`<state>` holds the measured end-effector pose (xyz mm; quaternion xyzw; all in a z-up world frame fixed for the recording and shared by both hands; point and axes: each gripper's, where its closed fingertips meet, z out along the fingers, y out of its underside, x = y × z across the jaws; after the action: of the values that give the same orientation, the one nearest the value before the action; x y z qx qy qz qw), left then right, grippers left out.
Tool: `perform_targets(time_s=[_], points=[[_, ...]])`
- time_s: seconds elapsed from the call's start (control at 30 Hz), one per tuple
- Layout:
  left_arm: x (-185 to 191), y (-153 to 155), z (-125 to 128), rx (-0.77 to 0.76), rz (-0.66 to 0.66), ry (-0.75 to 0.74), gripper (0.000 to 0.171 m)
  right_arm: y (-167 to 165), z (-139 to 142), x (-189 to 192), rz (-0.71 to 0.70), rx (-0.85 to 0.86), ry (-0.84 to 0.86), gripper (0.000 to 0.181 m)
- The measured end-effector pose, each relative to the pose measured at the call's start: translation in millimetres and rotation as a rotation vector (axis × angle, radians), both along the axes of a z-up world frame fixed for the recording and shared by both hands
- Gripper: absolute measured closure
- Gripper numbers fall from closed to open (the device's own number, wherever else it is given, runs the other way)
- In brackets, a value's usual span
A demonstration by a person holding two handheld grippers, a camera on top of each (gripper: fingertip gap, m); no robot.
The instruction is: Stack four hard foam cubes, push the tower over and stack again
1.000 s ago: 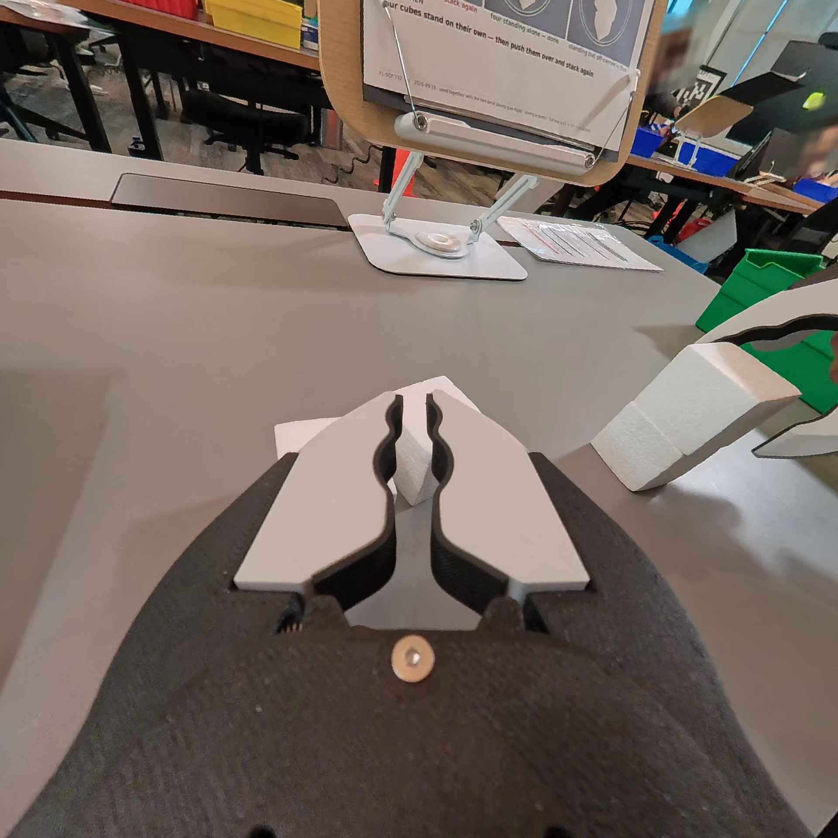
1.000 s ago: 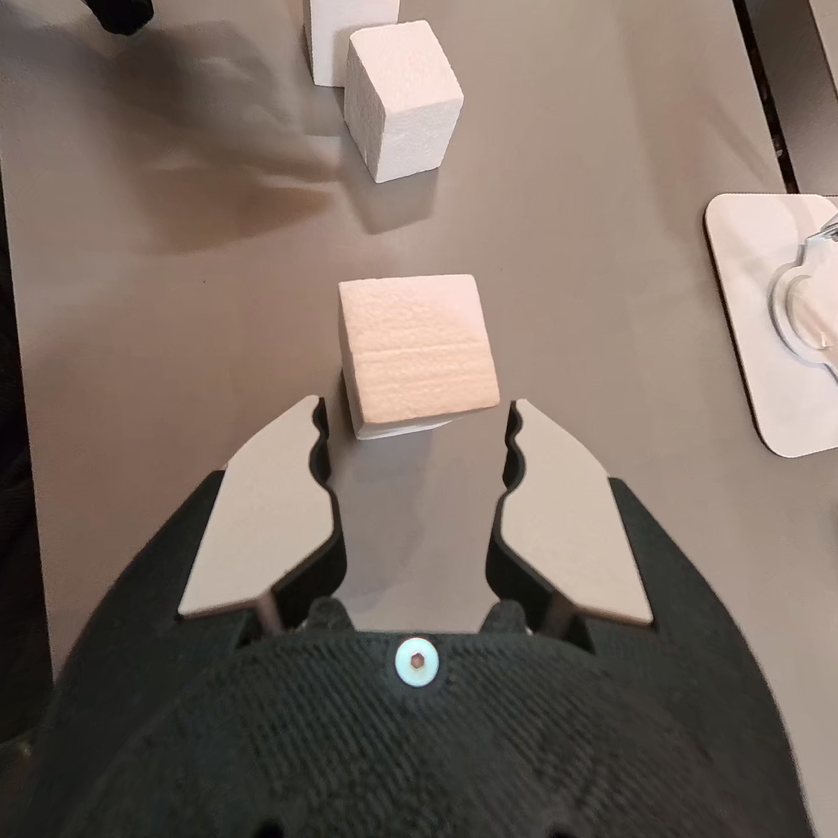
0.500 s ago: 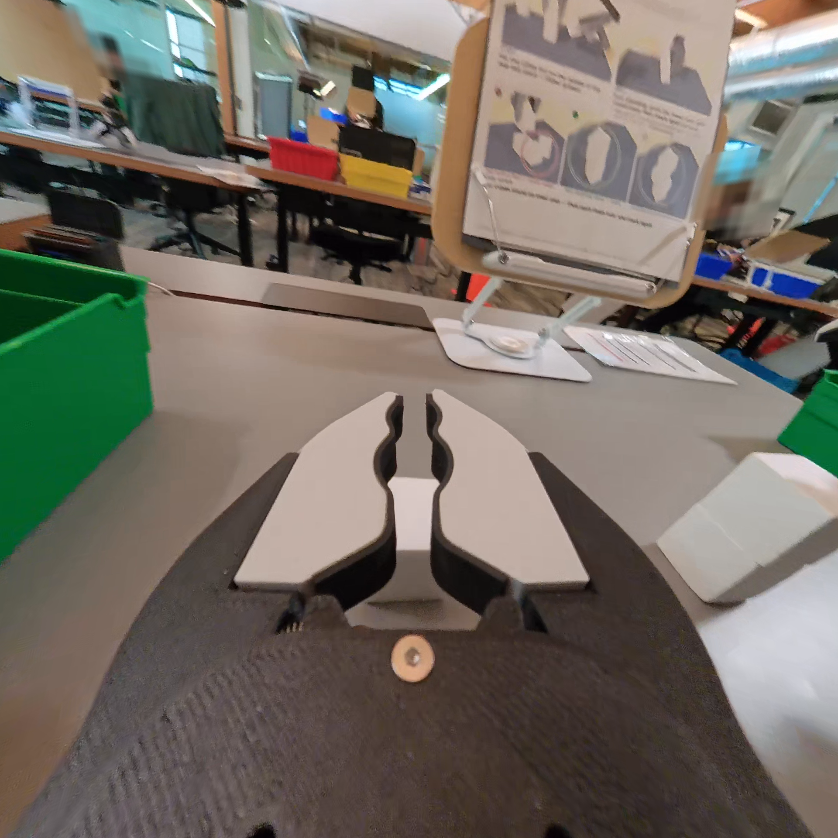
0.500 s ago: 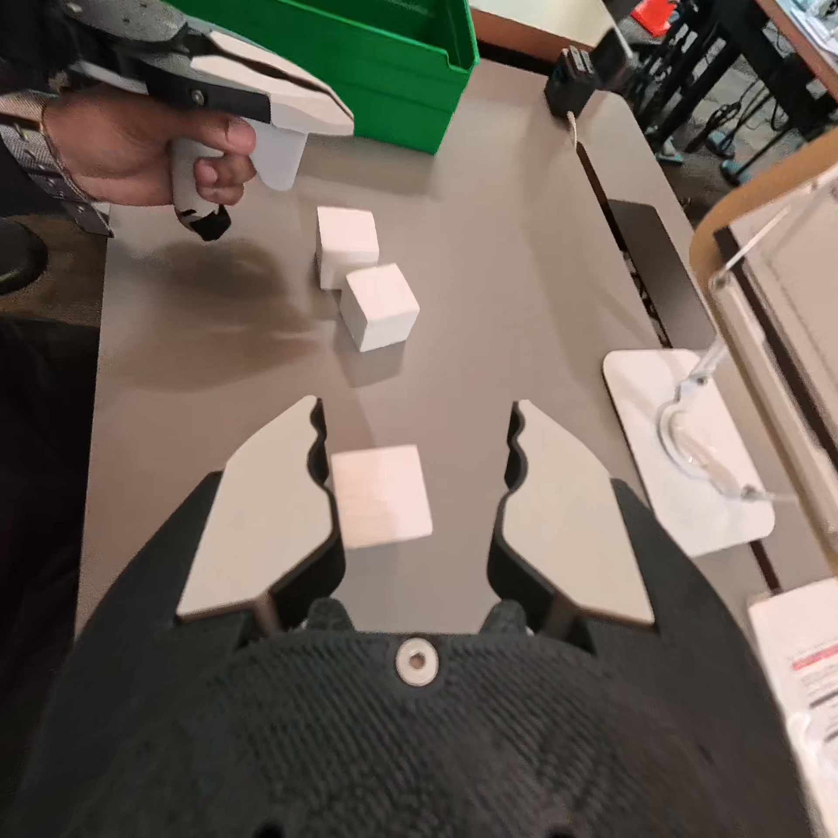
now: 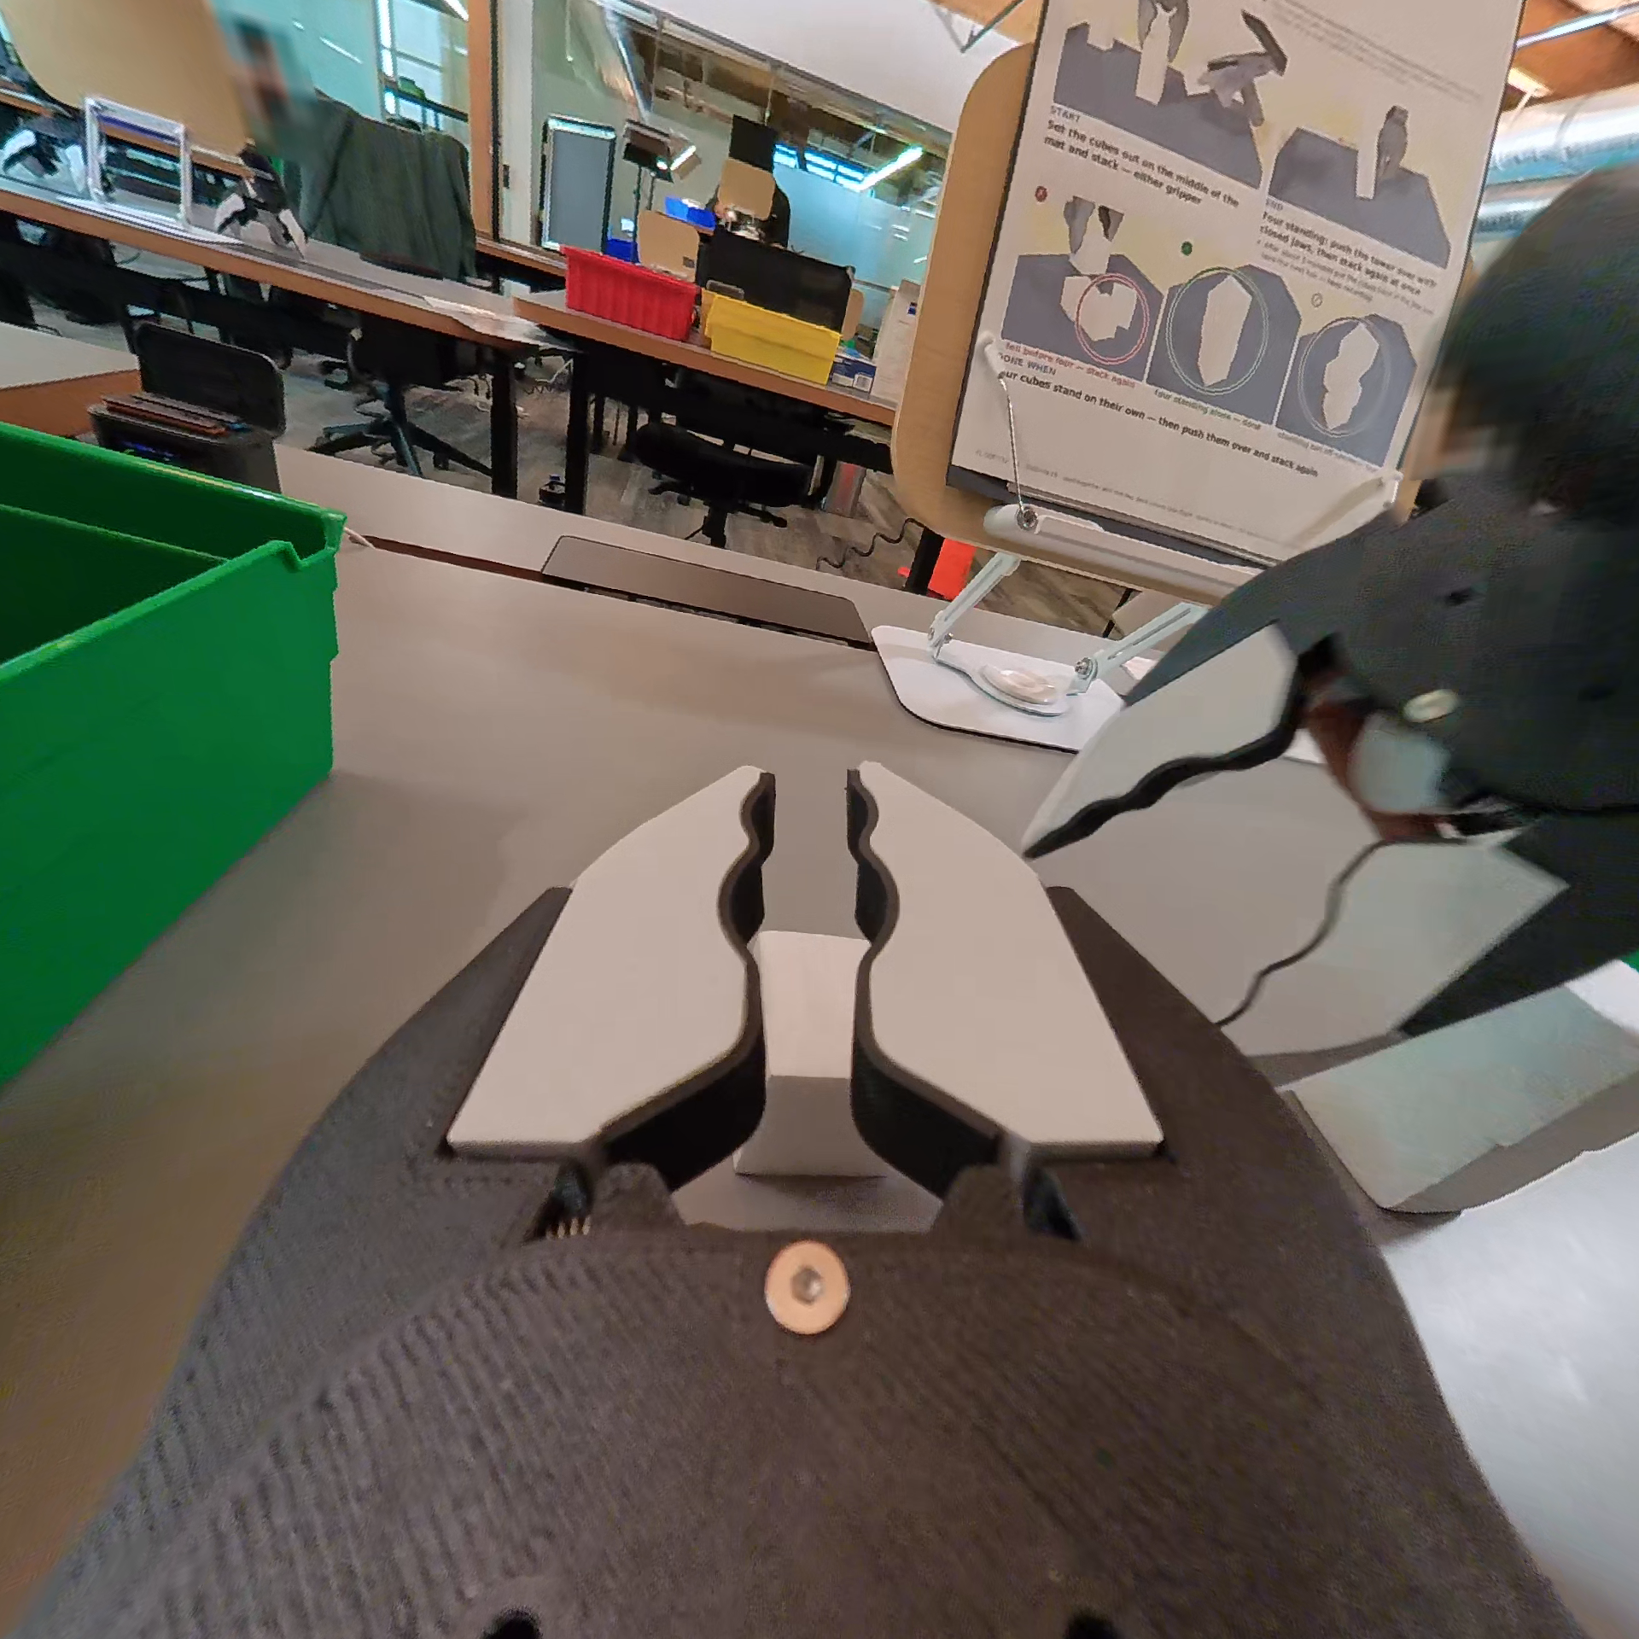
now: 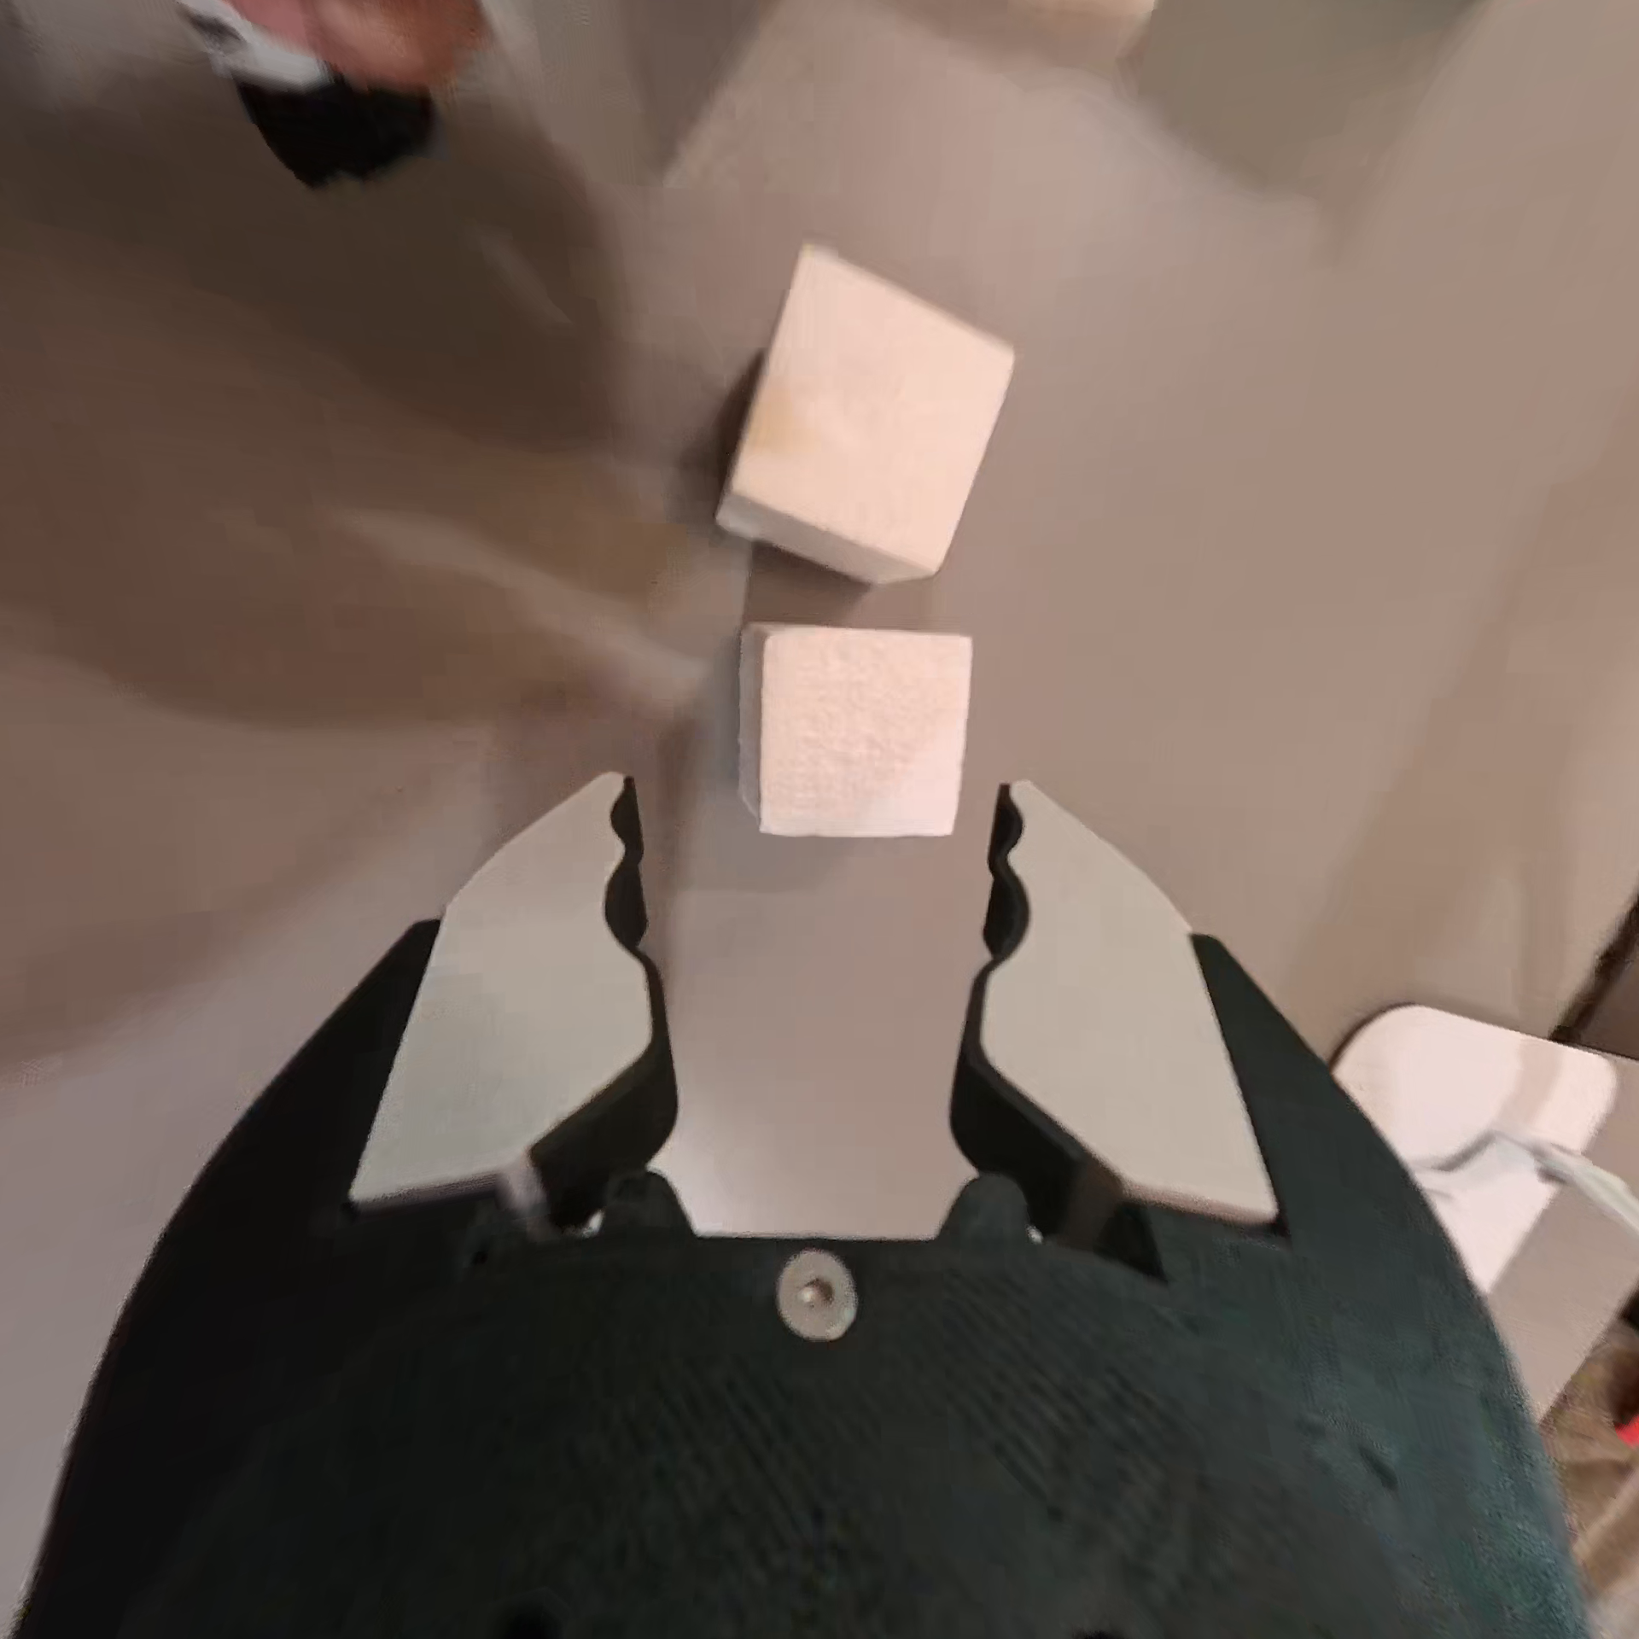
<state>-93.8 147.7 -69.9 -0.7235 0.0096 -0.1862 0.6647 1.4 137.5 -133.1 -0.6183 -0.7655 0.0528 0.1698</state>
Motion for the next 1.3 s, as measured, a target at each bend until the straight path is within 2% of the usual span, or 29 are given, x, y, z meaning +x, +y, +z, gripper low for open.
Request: perform_targets(time_s=[0.17, 0.23, 0.27, 0.4, 0.5, 0.6, 0.67, 0.7, 0.77, 0.93, 1.0, 1.1, 1.3], points=[[3, 0, -1, -0.011, -0.023, -0.014, 0.156, 12, -34, 13, -0.041, -0.098, -0.138, 0.107], [4, 0, -2, -0.013, -0.029, -0.018, 0.156, 10, -31, 11, -0.030, -0.110, -0.111, 0.127], [4, 0, -1, -0.014, -0.029, -0.019, 0.156, 11, -24, 9, -0.032, -0.103, -0.084, 0.127], [3, 0, -2, -0.016, -0.029, -0.023, 0.156, 17, 24, 18, -0.085, -0.018, 0.057, 0.127], [4, 0, -3, -0.021, -0.032, -0.021, 0.156, 13, 77, 45, -0.155, 0.075, 0.199, 0.127], [6, 0, -4, -0.025, -0.038, -0.016, 0.156, -21, 130, 81, -0.236, 0.082, 0.398, 0.127], [8, 0, -6, -0.029, -0.041, -0.011, 0.156, -57, 145, 106, -0.267, 0.040, 0.489, 0.127], [9, 0, -7, -0.032, -0.044, -0.009, 0.156, -76, 143, 119, -0.281, 0.029, 0.511, 0.127], [11, 0, -8, -0.039, -0.050, -0.002, 0.156, -105, 123, 144, -0.328, 0.032, 0.496, 0.127], [18, -1, -10, -0.031, -0.057, 0.043, 0.156, -144, 22, 197, -0.500, -0.003, 0.324, 0.127], [21, 0, -10, -0.024, -0.056, 0.072, 0.156, -149, -6, 204, -0.520, -0.026, 0.287, 0.127], [30, 0, -10, -0.015, -0.075, 0.105, 0.156, -147, -21, 206, -0.530, -0.029, 0.250, 0.127], [36, -1, -12, -0.005, -0.088, 0.152, 0.156, -144, -24, 200, -0.568, -0.040, 0.349, 0.104]])
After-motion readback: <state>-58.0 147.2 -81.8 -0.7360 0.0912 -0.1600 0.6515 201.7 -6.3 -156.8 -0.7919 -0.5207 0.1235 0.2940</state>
